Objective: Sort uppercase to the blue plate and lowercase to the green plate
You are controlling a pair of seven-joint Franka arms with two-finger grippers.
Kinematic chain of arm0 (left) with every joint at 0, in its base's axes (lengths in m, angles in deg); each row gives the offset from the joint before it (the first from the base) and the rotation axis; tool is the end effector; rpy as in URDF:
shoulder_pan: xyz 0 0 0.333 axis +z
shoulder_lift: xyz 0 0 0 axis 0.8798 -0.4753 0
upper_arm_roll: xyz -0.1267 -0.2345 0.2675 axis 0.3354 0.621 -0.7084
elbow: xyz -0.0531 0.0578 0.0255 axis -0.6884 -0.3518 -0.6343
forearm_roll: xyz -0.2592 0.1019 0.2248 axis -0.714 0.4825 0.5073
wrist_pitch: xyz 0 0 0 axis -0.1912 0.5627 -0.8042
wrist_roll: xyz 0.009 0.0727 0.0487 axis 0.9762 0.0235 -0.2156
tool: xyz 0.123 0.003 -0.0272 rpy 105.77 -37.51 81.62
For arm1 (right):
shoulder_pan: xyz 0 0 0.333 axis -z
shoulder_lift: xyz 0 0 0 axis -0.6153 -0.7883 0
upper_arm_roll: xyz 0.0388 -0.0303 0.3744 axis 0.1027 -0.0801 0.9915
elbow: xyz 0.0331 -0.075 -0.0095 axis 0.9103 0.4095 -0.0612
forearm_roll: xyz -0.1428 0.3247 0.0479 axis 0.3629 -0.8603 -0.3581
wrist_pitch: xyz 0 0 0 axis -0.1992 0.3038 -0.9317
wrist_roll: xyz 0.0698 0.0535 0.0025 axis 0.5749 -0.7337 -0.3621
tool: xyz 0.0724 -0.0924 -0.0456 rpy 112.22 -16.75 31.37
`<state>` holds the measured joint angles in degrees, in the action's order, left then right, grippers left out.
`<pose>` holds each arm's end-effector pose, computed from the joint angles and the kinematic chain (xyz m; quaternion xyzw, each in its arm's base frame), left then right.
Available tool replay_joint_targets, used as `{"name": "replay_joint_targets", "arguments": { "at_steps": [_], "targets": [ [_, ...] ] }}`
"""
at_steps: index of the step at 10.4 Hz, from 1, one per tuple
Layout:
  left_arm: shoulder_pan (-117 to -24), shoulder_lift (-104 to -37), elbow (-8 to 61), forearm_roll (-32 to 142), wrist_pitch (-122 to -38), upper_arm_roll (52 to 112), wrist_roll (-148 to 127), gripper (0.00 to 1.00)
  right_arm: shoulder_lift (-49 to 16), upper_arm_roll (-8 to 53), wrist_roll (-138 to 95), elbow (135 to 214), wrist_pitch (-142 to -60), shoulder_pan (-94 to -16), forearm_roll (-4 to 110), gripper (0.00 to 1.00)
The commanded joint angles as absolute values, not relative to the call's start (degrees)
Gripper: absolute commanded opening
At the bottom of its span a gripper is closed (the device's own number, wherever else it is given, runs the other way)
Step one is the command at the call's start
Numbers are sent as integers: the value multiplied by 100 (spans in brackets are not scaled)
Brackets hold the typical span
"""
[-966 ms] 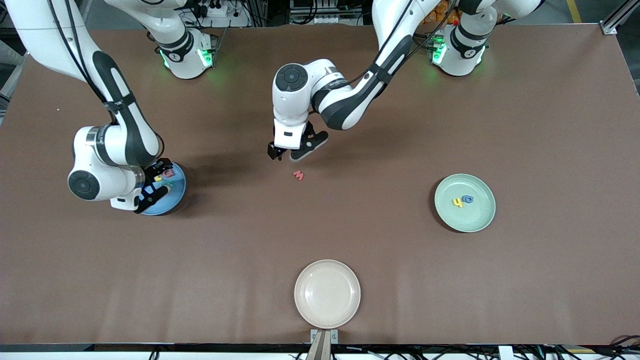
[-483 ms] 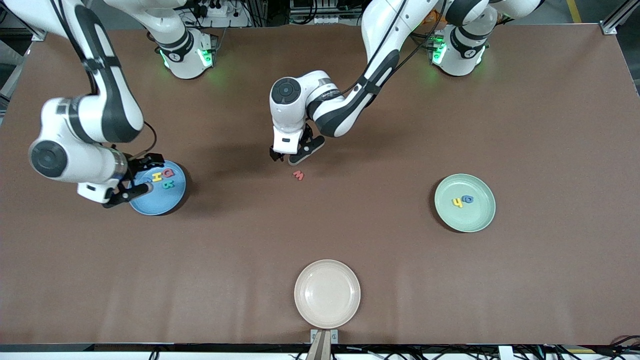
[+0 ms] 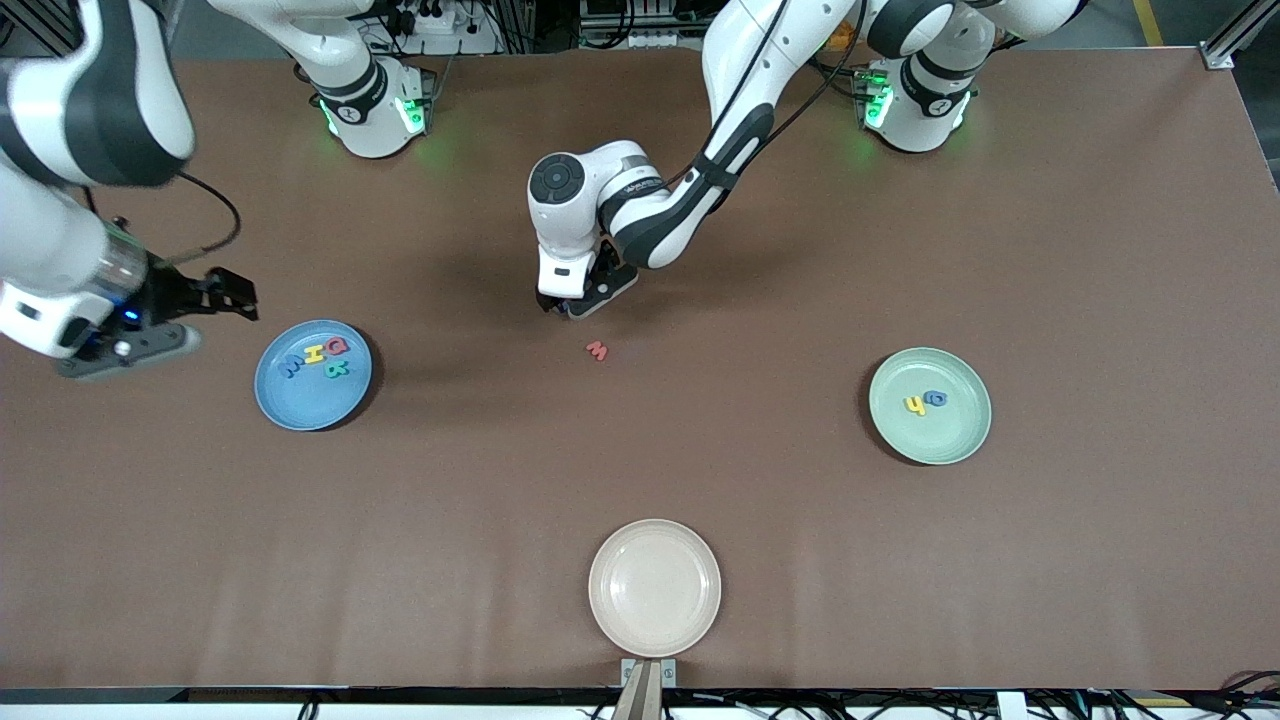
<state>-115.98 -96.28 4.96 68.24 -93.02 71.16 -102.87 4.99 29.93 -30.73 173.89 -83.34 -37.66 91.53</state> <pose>0.3876 -0.6547 0.2289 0.9476 0.3185 -0.0146 0.0187 0.5371 0.0117 0.5918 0.9894 0.1419 -0.0297 0.0093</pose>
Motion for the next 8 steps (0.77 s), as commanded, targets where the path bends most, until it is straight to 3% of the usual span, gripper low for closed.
{"name": "replay_joint_targets", "arguments": {
  "at_steps": [1,8],
  "targets": [
    [-11726,-9929,20,6734,-9362,6979,-10360,100,450,3047,-2900,16299,-7339,-3762,9123,100],
    [-12182,-10149,10,6769,-9679,6672,-10141,100,432,3012,-2812,16190,-7362,-3710,9141,100]
  ]
}}
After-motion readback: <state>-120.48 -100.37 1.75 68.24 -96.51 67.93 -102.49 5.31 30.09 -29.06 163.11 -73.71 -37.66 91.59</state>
